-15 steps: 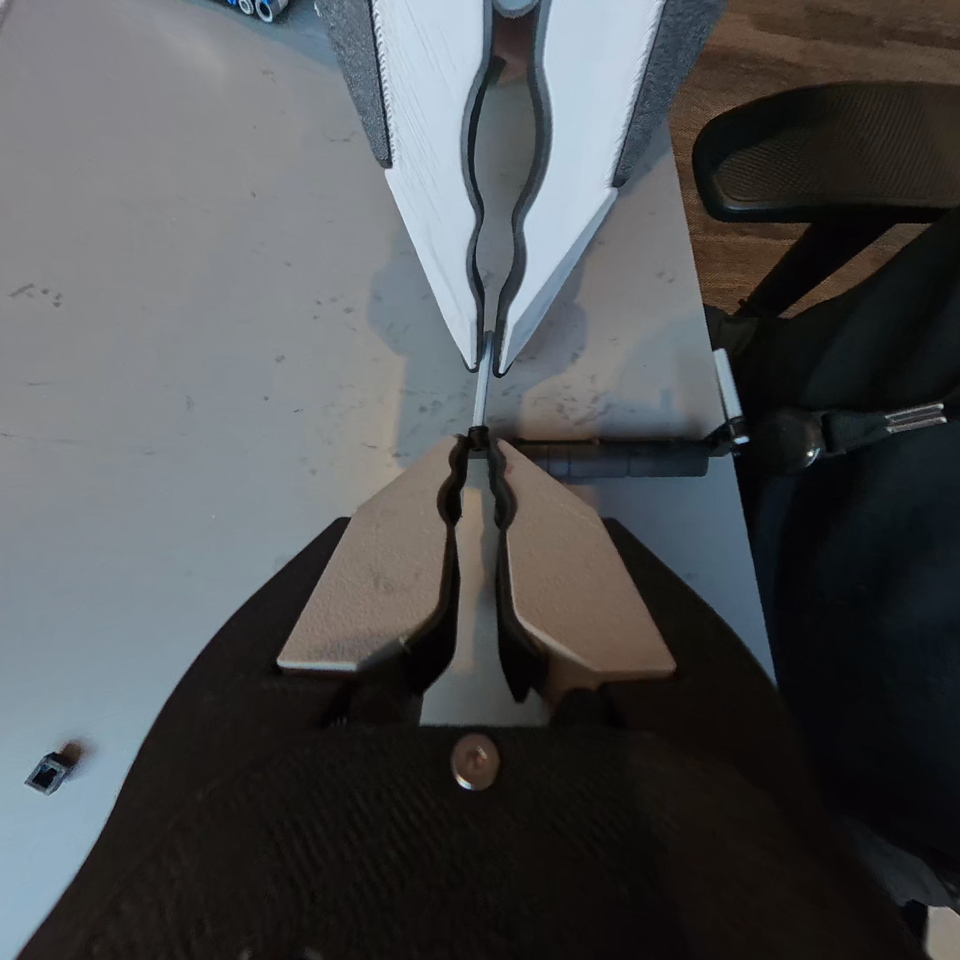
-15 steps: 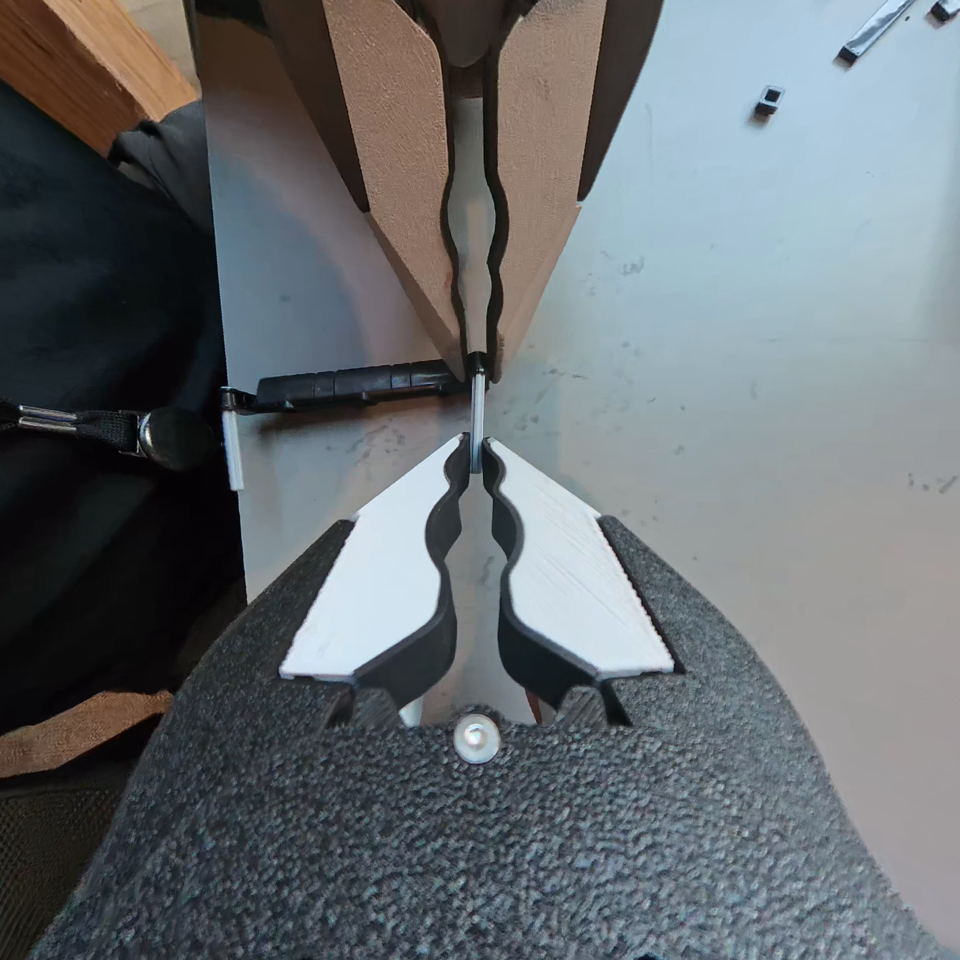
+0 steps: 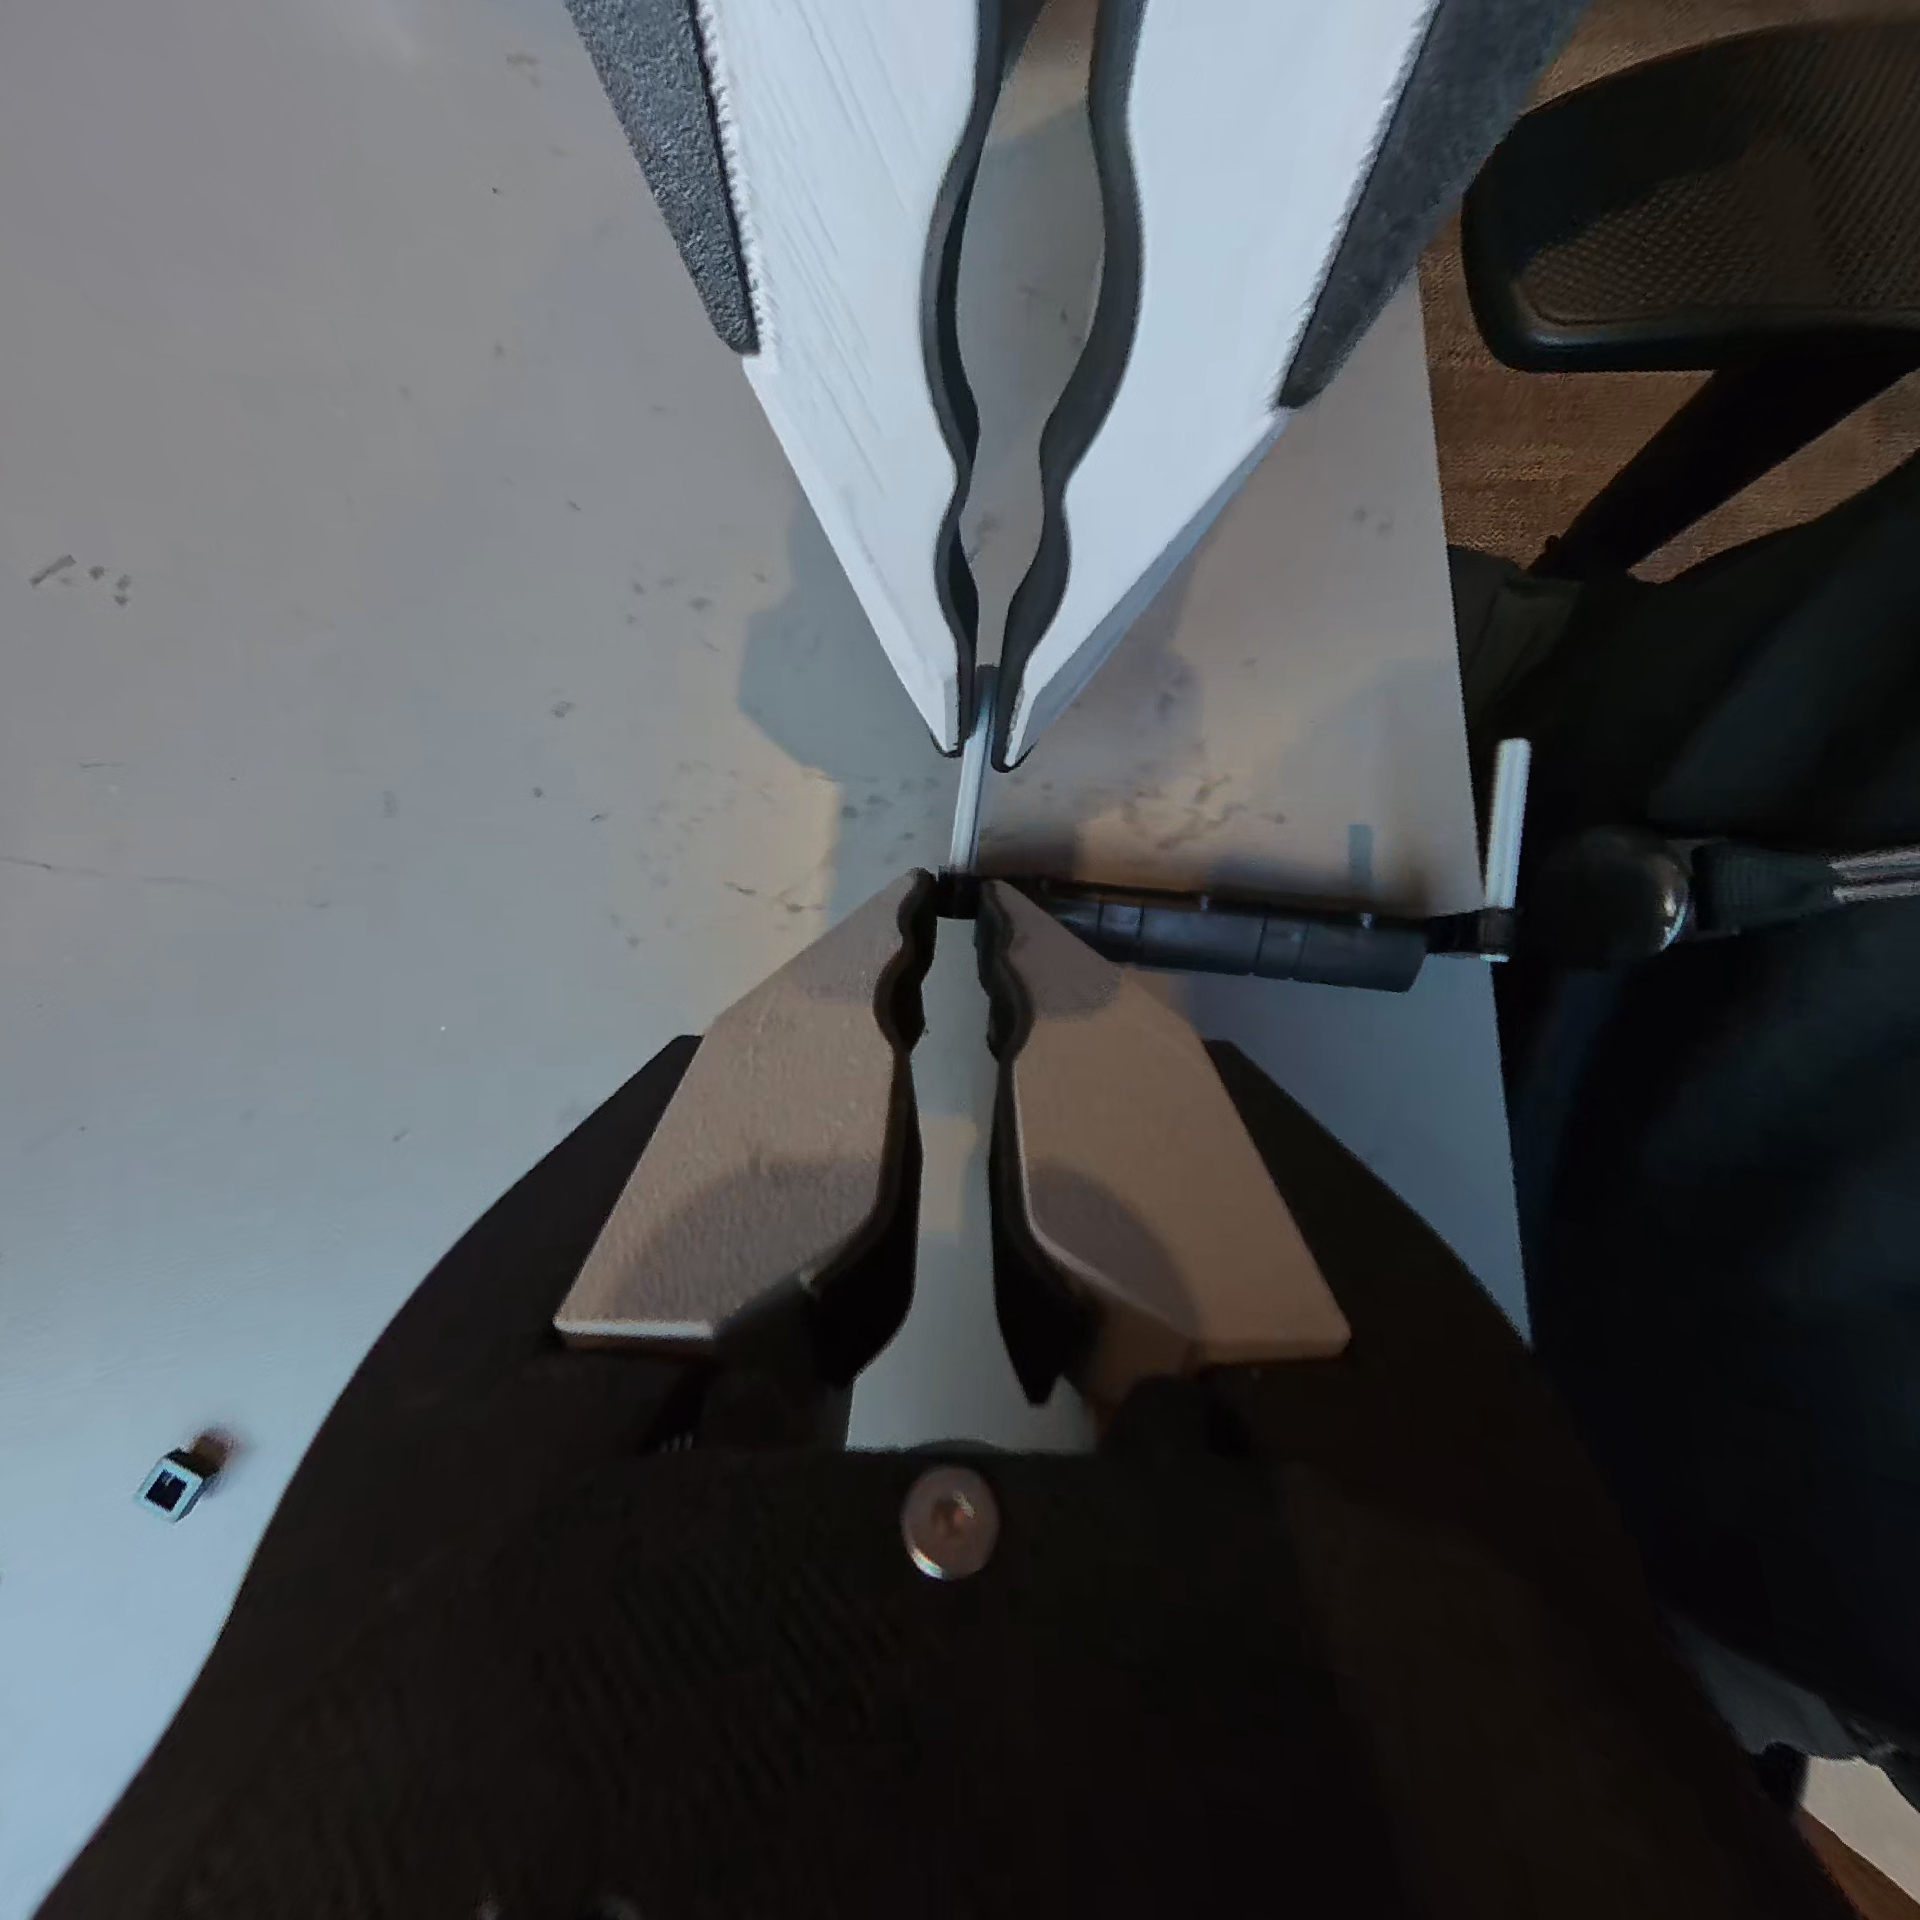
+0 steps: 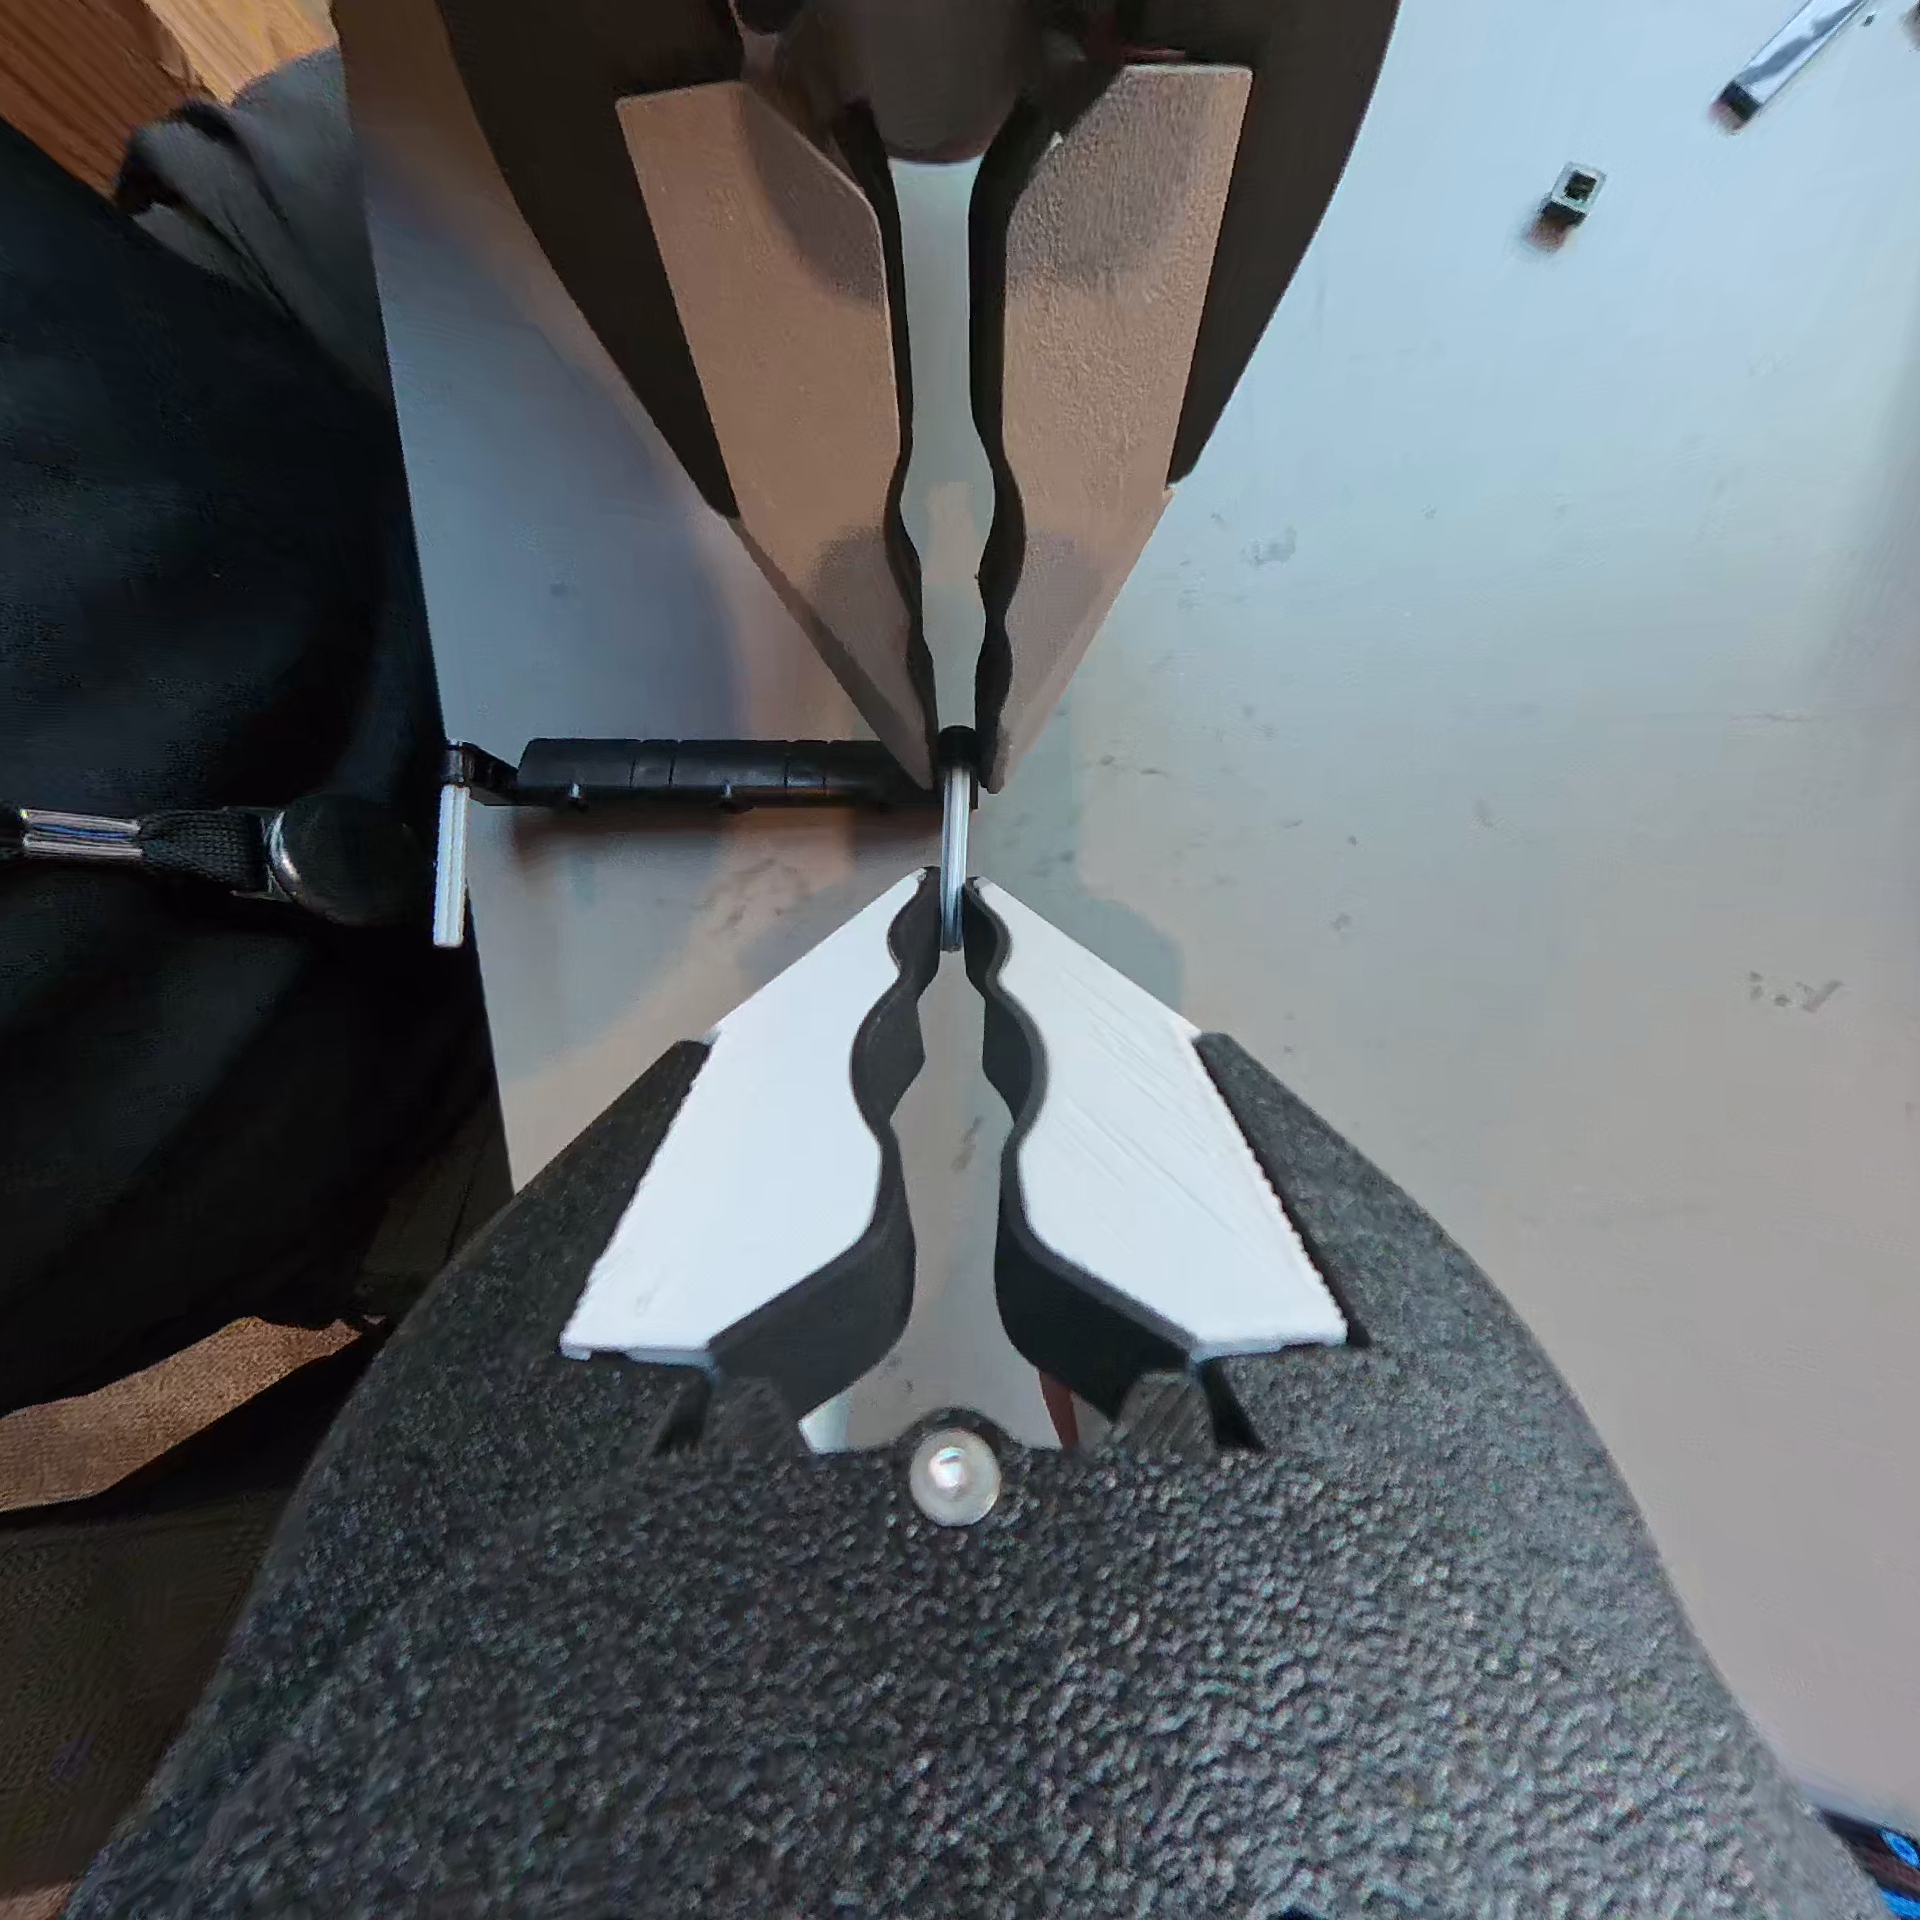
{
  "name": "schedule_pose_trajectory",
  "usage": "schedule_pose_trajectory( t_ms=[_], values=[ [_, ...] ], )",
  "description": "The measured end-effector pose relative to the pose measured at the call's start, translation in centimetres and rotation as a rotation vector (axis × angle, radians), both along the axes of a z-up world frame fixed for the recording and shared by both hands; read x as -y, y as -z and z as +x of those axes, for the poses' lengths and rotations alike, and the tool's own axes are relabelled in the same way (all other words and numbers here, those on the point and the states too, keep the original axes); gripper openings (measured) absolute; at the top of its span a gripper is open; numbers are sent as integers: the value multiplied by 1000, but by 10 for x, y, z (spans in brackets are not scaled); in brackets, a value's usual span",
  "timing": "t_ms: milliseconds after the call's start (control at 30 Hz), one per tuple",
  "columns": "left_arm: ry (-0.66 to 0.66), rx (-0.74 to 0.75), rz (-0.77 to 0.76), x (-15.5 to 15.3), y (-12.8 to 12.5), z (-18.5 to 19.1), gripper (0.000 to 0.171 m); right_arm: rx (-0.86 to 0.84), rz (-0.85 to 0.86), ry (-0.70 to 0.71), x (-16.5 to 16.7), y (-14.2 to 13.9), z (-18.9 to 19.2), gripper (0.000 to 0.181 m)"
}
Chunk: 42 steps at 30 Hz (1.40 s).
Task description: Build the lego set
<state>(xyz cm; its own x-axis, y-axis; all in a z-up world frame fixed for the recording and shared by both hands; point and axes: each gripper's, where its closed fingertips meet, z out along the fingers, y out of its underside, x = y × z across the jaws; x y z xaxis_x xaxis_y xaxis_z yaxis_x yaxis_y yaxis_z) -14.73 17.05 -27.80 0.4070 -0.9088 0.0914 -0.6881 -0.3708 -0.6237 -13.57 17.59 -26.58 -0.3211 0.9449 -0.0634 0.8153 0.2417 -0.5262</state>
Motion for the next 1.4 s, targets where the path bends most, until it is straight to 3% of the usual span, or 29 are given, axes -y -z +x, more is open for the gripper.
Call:
schedule_pose_trajectory(
  t_ms=[300,467,667,867,1067,1267,1400],
  values=[
    [-27,-38,2,0,0,-1,4,29,-14,57,0,0,0,2],
    [-82,58,-54,2,-3,-2,5,-120,-62,171,-4,-9,-4,5],
    [-156,70,-82,-3,-6,-12,5,-291,-107,355,-20,-20,3,6],
    [-275,21,-54,-8,-1,-22,5,-337,-121,447,-23,-19,16,4],
    [-438,62,-56,-11,-1,-34,5,-425,-148,522,-20,-24,17,5],
    [-477,190,-141,4,-10,-32,14,-438,-135,557,-15,-21,24,7],
    [-478,182,-118,17,-11,-43,17,-427,-122,590,-16,-20,30,7]
  ],
)
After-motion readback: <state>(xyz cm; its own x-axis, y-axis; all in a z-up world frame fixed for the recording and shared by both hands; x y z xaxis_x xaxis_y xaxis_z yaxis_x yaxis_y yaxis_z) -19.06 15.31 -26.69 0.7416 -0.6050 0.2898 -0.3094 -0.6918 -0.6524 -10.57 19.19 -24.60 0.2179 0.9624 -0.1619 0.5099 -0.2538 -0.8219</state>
